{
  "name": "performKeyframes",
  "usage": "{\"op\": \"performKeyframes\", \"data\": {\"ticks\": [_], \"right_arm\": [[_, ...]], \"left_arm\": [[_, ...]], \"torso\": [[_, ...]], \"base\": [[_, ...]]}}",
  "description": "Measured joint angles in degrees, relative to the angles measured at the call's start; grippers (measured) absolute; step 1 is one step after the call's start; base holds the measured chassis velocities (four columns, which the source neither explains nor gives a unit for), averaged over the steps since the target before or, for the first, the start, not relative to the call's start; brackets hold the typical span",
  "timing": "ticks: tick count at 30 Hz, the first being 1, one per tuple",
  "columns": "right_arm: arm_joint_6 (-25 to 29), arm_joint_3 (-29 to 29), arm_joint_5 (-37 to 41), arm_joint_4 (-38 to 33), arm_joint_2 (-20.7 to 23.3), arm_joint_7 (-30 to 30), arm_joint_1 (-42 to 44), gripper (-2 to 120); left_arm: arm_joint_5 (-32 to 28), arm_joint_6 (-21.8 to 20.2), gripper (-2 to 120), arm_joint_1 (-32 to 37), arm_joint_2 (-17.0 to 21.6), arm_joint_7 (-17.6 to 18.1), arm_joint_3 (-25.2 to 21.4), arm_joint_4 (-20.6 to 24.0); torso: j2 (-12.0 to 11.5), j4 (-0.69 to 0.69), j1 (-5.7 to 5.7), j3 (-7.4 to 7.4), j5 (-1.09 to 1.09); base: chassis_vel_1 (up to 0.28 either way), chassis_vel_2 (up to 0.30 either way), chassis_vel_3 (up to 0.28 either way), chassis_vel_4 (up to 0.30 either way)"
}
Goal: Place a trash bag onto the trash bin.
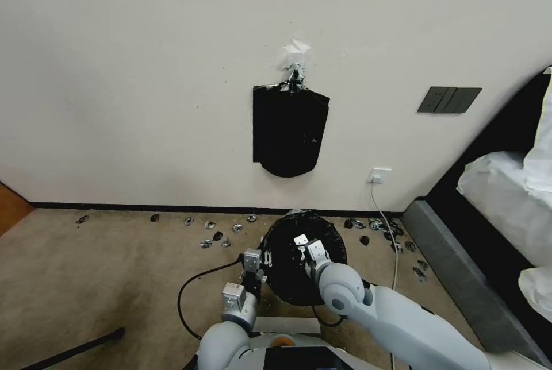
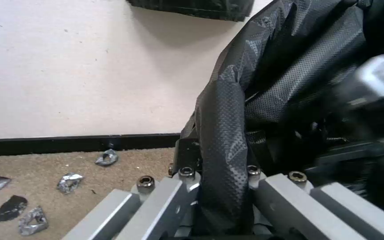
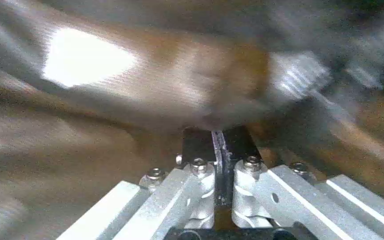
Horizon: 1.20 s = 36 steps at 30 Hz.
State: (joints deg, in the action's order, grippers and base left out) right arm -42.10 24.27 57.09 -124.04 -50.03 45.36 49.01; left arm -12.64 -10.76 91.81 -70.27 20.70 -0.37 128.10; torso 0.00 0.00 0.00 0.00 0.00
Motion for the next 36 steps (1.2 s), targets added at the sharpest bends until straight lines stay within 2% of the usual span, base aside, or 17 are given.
{"op": "performKeyframes", "data": {"ticks": [9, 36], "right_arm": [[0.0, 1.9, -3.7, 3.9, -0.9, -0.7, 0.0, 0], [0.0, 1.0, -2.7, 7.9, -2.9, -0.7, -0.2, 0]], "left_arm": [[0.1, 0.0, 2, 1.1, 0.8, -0.2, 0.2, 1.5], [-1.6, -0.7, 2, 2.2, 0.6, -1.3, -1.0, 3.9]], "torso": [[0.0, 0.00, 0.00, -0.01, 0.01], [0.0, 0.00, 0.00, 0.00, 0.00]], "base": [[0.000, 0.000, 0.000, 0.000], [0.000, 0.000, 0.000, 0.000]]}}
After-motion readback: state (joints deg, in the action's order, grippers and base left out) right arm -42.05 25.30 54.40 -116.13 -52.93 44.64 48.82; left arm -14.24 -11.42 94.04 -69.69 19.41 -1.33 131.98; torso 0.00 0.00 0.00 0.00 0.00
